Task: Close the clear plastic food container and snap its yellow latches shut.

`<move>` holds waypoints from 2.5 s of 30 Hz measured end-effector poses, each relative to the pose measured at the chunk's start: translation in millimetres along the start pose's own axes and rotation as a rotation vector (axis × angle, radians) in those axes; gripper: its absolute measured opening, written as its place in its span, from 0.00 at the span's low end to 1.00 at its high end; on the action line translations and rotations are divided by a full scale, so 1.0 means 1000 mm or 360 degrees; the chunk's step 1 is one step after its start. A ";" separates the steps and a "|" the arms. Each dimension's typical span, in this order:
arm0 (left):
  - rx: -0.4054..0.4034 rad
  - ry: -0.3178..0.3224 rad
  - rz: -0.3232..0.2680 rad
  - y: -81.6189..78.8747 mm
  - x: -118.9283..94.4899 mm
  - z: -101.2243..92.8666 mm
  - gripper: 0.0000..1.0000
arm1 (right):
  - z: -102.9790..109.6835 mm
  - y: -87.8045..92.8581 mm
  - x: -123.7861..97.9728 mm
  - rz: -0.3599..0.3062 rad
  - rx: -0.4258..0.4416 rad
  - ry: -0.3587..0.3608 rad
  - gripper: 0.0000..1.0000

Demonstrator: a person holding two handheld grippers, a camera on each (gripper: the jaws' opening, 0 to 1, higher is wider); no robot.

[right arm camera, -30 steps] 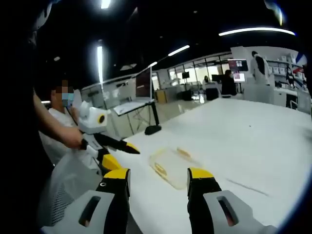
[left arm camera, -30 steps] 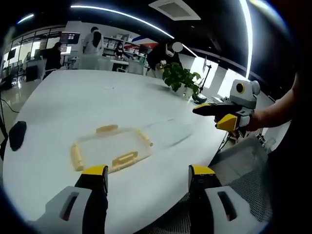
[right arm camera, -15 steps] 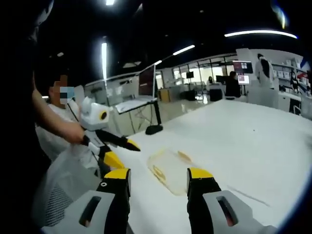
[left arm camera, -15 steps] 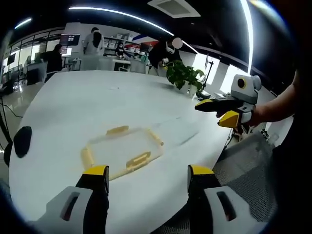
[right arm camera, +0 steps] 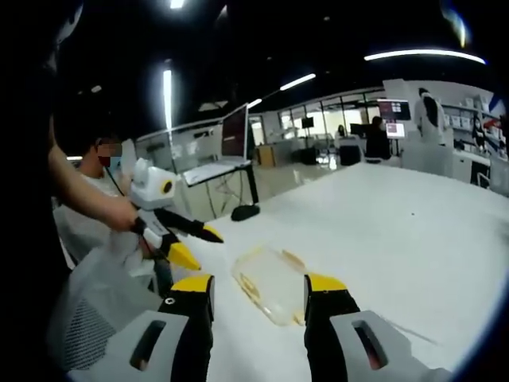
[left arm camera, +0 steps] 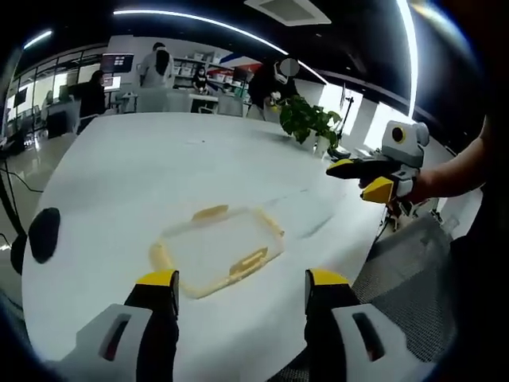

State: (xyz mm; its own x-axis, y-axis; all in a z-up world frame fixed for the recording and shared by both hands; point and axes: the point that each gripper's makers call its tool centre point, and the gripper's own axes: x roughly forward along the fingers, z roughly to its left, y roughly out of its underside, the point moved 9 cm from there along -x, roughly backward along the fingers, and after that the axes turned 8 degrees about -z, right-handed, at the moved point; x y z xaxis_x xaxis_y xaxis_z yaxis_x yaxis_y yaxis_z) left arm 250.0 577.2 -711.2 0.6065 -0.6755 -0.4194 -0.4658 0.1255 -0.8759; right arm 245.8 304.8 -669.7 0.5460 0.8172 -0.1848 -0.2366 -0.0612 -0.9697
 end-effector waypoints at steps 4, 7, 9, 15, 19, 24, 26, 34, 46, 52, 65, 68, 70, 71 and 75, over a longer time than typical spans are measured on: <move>0.0018 0.0013 0.0021 0.001 0.000 0.003 0.63 | -0.002 0.002 0.003 0.0016 -0.0009 -0.0007 0.44; 0.0037 0.0030 0.0056 0.003 0.001 0.004 0.62 | -0.003 0.005 0.006 0.0045 -0.0045 -0.0014 0.44; 0.0035 0.0038 0.0061 0.004 0.002 0.005 0.61 | -0.003 0.005 0.007 0.0055 -0.0055 -0.0026 0.44; 0.0044 0.0043 0.0071 0.004 0.001 0.010 0.60 | -0.004 0.005 0.012 0.0080 -0.0078 -0.0044 0.43; 0.0063 0.0047 0.0092 0.004 0.001 0.015 0.60 | -0.005 0.006 0.016 0.0114 -0.0098 -0.0053 0.41; 0.0058 0.0069 0.0130 0.001 0.002 0.022 0.56 | -0.007 0.003 0.021 0.0124 -0.0117 -0.0058 0.41; 0.0076 0.0075 0.0146 0.000 0.003 0.025 0.56 | -0.009 0.003 0.023 0.0121 -0.0109 -0.0055 0.41; 0.0085 0.0096 0.0164 -0.004 0.006 0.032 0.56 | -0.011 0.006 0.029 0.0173 -0.0169 -0.0081 0.41; 0.0171 0.0140 0.0256 -0.002 0.010 0.040 0.54 | -0.017 0.005 0.033 0.0208 -0.0188 -0.0078 0.39; 0.0237 0.0154 0.0303 -0.002 0.011 0.047 0.53 | -0.021 0.008 0.036 0.0256 -0.0261 -0.0100 0.38; 0.0345 0.0164 0.0365 -0.006 0.015 0.059 0.53 | -0.029 0.011 0.043 0.0321 -0.0340 -0.0130 0.38; 0.0369 0.0168 0.0387 -0.007 0.016 0.063 0.53 | -0.031 0.011 0.045 0.0335 -0.0348 -0.0145 0.38; 0.0415 0.0175 0.0403 -0.008 0.016 0.065 0.53 | -0.031 0.010 0.047 0.0345 -0.0353 -0.0150 0.38; 0.0419 0.0178 0.0406 -0.008 0.016 0.066 0.53 | -0.031 0.010 0.048 0.0347 -0.0357 -0.0152 0.38; 0.0444 0.0189 0.0426 -0.010 0.017 0.070 0.52 | -0.032 0.011 0.050 0.0376 -0.0377 -0.0156 0.37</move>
State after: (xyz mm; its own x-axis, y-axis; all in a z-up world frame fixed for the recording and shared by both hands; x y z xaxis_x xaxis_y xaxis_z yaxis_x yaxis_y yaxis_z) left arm 309.8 614.9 -726.7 0.4014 -0.6694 -0.6251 -0.3945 0.4896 -0.7776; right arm 296.2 327.2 -695.0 0.4160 0.8148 -0.4038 -0.1482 -0.3773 -0.9142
